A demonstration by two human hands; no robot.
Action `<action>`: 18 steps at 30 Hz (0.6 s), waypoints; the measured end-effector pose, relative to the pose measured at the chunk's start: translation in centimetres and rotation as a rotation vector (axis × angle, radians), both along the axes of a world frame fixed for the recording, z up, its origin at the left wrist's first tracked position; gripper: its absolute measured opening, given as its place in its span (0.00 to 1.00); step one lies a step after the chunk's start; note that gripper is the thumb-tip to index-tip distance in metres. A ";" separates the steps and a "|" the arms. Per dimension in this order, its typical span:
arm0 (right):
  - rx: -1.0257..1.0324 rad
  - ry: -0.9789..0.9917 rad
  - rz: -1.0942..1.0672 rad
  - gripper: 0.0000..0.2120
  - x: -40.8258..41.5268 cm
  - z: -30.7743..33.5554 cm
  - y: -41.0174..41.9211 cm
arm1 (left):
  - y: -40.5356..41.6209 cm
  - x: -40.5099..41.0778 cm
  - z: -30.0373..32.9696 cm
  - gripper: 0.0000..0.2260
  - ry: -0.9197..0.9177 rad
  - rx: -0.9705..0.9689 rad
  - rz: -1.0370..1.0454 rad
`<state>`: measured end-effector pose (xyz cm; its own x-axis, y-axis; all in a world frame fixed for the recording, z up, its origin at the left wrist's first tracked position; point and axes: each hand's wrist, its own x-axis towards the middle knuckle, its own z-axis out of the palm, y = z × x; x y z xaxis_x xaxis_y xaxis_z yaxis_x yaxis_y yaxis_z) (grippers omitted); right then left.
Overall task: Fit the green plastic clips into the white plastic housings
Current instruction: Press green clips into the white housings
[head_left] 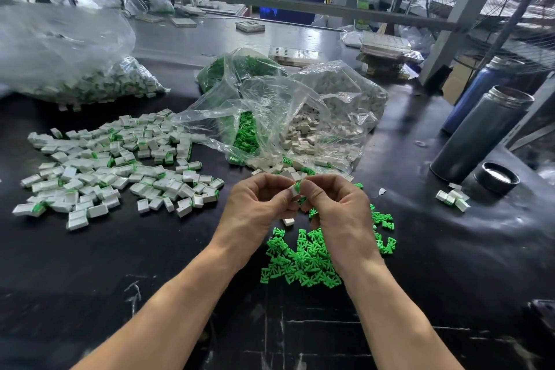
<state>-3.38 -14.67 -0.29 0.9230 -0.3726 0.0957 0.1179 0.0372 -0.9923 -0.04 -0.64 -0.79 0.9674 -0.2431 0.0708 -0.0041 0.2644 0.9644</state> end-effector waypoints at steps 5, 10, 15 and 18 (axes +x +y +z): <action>-0.054 0.011 -0.013 0.01 -0.1 0.0 0.0 | 0.0 -0.1 0.0 0.06 -0.008 0.021 -0.002; -0.109 0.015 -0.024 0.02 -0.2 0.0 0.2 | -0.1 -0.2 0.2 0.03 -0.004 0.035 -0.005; -0.126 0.013 -0.033 0.04 -0.2 0.0 0.5 | 0.0 -0.3 0.1 0.04 0.032 0.009 0.035; -0.143 0.026 -0.009 0.03 -0.2 0.0 0.3 | 0.1 -0.2 0.0 0.04 0.015 0.043 0.048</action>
<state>-3.59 -14.37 -0.30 0.9224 -0.3654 0.1248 0.0919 -0.1062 -0.9901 -0.22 -0.59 -0.82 0.9790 -0.1984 0.0463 -0.0009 0.2230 0.9748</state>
